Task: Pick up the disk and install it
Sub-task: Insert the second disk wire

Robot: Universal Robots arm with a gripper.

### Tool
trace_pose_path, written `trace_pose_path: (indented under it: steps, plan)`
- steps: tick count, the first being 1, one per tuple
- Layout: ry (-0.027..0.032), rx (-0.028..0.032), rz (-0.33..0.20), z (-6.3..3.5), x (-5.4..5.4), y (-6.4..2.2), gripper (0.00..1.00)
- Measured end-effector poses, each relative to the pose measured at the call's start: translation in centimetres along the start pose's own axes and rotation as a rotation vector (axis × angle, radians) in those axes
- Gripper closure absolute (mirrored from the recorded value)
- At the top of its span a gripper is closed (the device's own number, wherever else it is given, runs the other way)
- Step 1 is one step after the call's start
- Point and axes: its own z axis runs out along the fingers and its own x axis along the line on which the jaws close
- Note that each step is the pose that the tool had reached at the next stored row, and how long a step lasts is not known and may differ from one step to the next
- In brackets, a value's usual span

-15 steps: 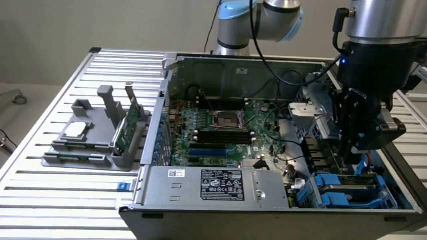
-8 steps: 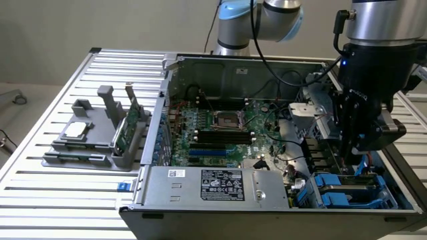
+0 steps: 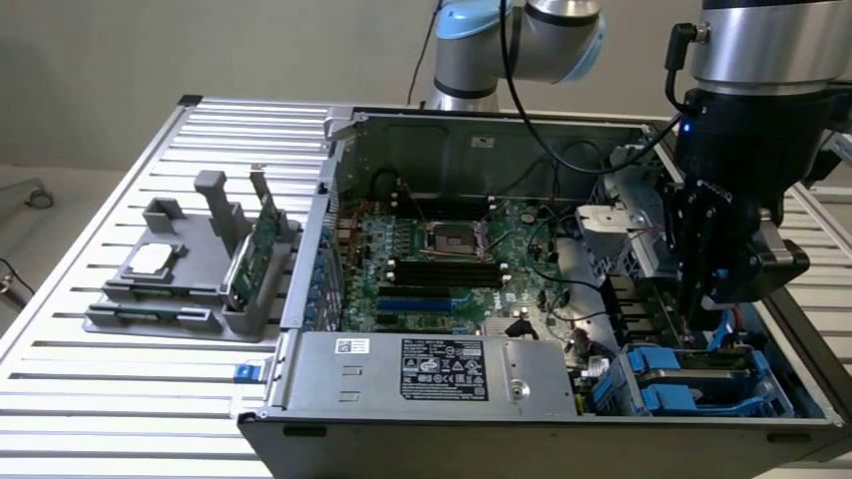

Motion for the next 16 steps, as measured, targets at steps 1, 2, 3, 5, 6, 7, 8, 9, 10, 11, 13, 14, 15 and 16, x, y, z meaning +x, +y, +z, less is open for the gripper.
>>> trace_pose_path:
  steps: [1,2,3,5,6,7,8,9,10,11,13,14,15,16]
  plan:
    - [0.0001,0.0,0.0,0.01,0.0,0.0,0.73]
    - [0.0002,0.0,0.0,0.01,0.0,0.0,0.73]
    - [0.0003,0.0,0.0,0.01,0.0,0.0,0.73]
    - [0.0004,0.0,0.0,0.01,0.0,-0.03,0.73]
    - [0.0005,0.0,0.0,0.0,-0.01,-0.06,0.73]
    - [0.0004,0.0,0.0,-0.03,-0.01,-0.1,0.73]
    - [0.0005,0.0,0.0,-0.08,-0.03,-0.16,0.73]
    - [0.0004,0.0,0.0,-0.14,-0.06,-0.21,0.73]
    - [0.0004,0.0001,0.0,-0.21,-0.08,-0.26,0.73]
    - [0.0004,0.0001,0.0,-0.28,-0.11,-0.3,0.73]
    - [0.0006,0.0,0.0,-0.38,-0.15,-0.3,0.73]
    - [0.0006,0.0,0.0,-0.41,-0.17,-0.3,0.73]
    - [0.0004,0.0,0.0,-0.43,-0.21,-0.29,0.73]
    - [0.0003,0.0,0.0,-0.43,-0.25,-0.3,0.73]
